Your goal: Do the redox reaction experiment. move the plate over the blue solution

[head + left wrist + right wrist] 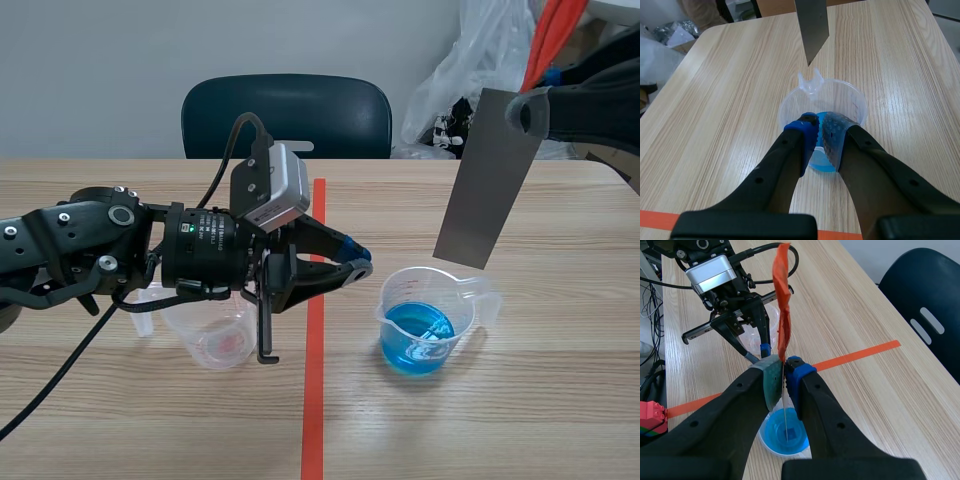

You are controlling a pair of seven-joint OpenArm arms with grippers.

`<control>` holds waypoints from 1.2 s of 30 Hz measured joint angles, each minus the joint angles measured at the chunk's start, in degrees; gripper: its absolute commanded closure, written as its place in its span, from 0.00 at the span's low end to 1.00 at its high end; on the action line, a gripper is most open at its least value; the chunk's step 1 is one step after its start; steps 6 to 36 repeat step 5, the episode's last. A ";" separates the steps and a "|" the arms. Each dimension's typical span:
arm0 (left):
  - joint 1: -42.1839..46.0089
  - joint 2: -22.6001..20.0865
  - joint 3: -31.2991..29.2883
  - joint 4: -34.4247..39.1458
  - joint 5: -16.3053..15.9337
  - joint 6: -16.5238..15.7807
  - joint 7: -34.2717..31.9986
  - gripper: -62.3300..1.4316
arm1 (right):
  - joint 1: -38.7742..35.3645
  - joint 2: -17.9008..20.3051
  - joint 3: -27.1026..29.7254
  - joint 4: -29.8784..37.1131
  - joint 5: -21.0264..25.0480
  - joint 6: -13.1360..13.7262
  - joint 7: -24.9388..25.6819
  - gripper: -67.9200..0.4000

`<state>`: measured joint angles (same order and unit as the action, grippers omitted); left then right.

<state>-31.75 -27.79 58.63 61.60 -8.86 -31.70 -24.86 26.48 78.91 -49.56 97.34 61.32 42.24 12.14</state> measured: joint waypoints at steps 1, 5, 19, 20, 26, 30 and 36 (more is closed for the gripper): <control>0.00 0.00 0.00 0.00 0.00 0.00 0.00 0.87 | 0.00 0.00 0.00 0.00 0.00 0.00 0.00 0.99; 0.00 0.00 0.00 0.00 0.00 0.00 0.00 0.87 | 0.00 0.00 0.00 0.00 0.00 0.00 0.00 0.99; 0.00 0.00 0.00 0.00 0.00 0.00 0.00 0.87 | 0.00 0.00 0.00 0.00 0.00 0.00 0.00 0.99; 0.00 0.00 0.00 0.00 0.00 0.00 0.00 0.87 | 0.00 0.00 0.00 0.00 0.00 0.00 0.00 0.99; 0.00 0.00 0.00 0.00 0.00 0.00 0.00 0.87 | 0.00 0.00 0.00 0.00 0.00 0.00 0.00 0.99; 0.00 0.00 0.00 0.00 0.00 0.00 0.00 0.87 | 0.00 0.00 0.00 0.00 0.00 0.00 0.00 0.99; 0.00 0.00 0.00 0.00 0.00 0.00 0.00 0.87 | 0.00 0.00 0.00 0.00 0.00 0.00 0.00 0.99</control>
